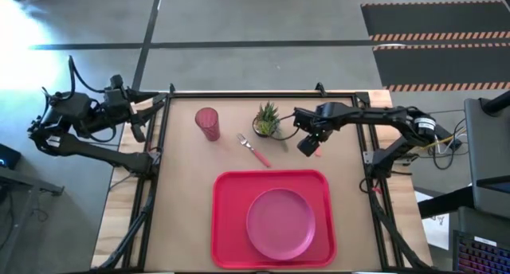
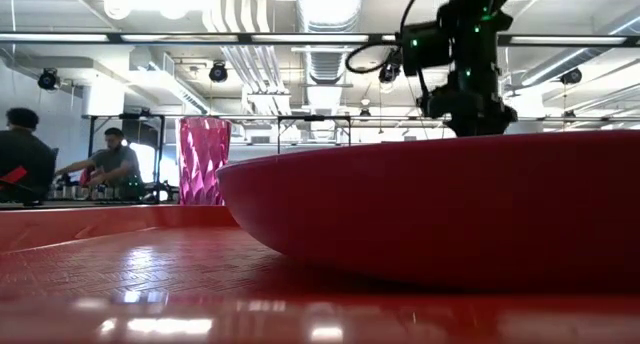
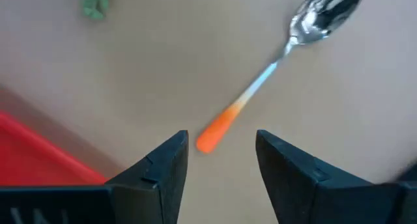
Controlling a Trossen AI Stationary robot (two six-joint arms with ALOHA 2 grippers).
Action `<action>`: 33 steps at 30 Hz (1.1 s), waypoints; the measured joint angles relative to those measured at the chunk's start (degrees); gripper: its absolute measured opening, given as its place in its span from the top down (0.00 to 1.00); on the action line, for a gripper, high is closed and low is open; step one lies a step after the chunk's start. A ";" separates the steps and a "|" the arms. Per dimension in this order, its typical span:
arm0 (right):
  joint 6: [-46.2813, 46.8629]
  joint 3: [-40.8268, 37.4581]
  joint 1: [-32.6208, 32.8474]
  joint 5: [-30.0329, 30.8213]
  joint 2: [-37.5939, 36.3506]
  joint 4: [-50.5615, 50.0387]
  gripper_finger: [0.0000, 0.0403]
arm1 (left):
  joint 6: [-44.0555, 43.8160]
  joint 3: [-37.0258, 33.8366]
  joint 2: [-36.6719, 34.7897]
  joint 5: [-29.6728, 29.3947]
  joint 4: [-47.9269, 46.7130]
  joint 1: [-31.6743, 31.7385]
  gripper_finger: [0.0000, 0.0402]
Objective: Pick and place plate/cup/fork/spoon on tray
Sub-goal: Put the orange spoon on the orange tray at the right of the pink plate
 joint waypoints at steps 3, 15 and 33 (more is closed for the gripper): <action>-0.06 -2.46 -0.94 -0.66 -0.04 2.92 0.57 | -0.09 0.00 -0.01 0.00 0.00 -0.01 0.63; -1.86 -9.71 -3.78 -2.83 0.07 12.23 0.58 | -0.10 -0.02 -0.01 0.00 0.01 0.01 0.63; -5.69 -11.74 -10.55 -3.65 0.54 20.71 0.57 | -1.41 -0.34 -0.01 0.00 0.00 0.00 0.63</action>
